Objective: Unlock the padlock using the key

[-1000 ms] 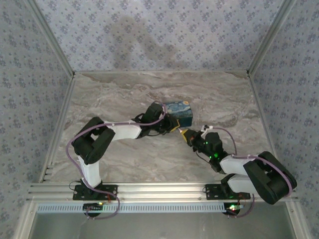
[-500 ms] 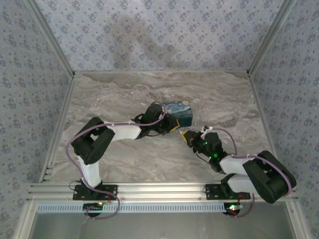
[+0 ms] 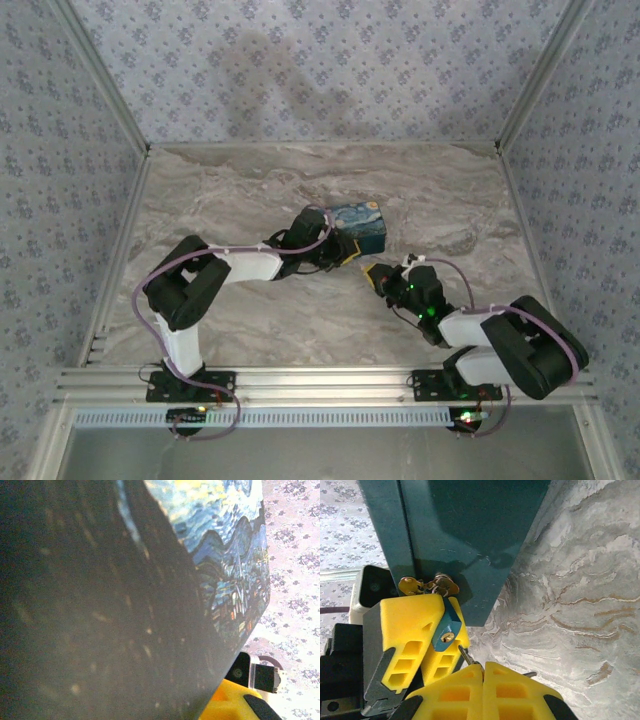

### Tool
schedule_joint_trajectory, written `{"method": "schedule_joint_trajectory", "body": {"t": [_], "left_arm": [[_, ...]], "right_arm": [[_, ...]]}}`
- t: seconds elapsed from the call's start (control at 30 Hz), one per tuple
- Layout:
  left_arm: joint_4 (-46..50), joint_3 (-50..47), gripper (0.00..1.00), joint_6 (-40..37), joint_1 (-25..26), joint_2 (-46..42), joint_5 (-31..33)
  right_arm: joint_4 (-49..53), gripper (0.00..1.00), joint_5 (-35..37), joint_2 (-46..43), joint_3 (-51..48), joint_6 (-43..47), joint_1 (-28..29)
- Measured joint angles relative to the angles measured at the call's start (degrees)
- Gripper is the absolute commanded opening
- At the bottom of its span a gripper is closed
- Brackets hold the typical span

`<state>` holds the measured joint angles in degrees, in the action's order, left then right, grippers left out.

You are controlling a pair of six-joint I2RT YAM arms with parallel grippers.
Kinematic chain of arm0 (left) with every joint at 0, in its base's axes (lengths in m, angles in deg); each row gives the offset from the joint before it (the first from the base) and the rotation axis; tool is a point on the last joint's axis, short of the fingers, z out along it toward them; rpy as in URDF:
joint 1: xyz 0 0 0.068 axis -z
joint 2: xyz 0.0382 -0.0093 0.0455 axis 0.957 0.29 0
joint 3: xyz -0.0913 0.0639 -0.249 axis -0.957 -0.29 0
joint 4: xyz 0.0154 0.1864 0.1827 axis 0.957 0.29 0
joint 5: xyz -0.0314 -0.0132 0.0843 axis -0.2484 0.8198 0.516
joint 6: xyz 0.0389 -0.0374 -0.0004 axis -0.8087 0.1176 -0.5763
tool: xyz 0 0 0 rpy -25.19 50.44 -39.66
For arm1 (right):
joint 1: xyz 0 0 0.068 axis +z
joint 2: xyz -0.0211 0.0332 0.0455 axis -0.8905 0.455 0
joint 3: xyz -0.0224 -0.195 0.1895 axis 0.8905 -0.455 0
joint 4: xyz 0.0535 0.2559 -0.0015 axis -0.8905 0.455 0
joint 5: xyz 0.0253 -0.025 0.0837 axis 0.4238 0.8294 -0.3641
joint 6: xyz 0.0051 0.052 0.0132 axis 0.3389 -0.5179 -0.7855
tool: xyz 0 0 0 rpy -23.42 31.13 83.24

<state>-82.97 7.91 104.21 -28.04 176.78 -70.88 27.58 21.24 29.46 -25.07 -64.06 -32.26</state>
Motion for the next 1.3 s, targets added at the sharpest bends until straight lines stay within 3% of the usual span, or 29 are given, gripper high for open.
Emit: {"method": "schedule_joint_trajectory", "body": {"t": [1.3], "left_arm": [[-3.2, -0.3, 0.15, 2.1, 0.3, 0.0, 0.9]], "right_arm": [[-0.9, 0.0, 0.0, 1.9, 2.3, -2.0, -1.6]]}}
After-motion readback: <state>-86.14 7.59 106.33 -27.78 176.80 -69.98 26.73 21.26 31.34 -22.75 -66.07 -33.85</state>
